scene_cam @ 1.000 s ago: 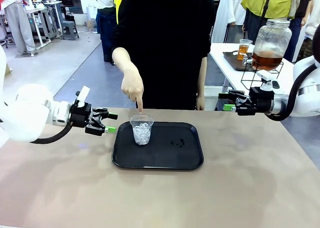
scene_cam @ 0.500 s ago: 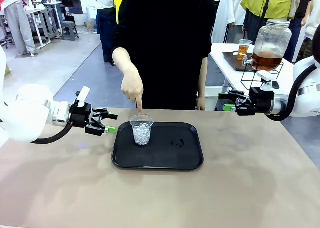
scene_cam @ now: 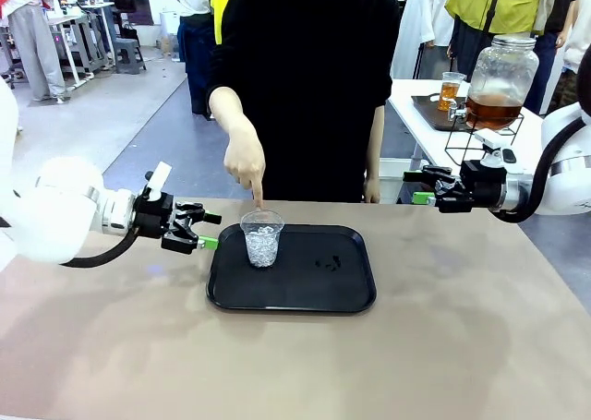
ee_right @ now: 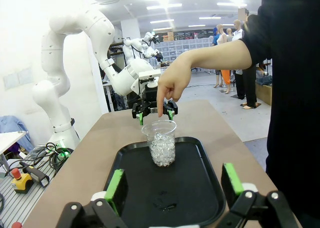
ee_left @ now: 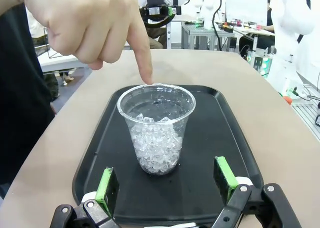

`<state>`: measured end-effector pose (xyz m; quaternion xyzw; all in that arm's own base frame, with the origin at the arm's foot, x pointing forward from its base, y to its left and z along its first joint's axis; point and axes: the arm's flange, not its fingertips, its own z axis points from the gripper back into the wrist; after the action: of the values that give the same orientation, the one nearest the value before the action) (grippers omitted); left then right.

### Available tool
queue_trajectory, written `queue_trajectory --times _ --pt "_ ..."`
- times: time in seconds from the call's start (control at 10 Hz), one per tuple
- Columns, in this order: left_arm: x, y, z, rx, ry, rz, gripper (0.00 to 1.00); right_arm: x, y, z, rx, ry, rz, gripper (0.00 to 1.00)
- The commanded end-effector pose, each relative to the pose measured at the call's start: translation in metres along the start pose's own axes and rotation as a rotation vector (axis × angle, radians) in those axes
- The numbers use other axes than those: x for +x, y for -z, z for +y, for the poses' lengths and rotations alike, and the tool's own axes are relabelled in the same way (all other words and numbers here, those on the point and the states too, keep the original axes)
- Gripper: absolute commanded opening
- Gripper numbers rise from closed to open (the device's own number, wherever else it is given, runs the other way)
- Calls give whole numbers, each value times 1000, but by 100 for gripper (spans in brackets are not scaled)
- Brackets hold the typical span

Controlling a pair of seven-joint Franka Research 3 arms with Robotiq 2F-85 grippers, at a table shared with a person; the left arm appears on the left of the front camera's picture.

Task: Pour the drink into the iced cup.
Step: Pick up the iced cup indicated by the human and present it to them.

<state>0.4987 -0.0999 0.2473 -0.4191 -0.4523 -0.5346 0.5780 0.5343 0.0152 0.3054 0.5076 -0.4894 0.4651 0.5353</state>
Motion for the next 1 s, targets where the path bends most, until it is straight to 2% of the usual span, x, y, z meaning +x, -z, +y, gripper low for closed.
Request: queue_trajectory --times 0.0,0.9 --pt "-3 10 4 24 19 6 100 3 0 -2 1 -7 0 100" --pt "-17 47 14 6 21 0 100 3 0 -2 1 -7 0 100"
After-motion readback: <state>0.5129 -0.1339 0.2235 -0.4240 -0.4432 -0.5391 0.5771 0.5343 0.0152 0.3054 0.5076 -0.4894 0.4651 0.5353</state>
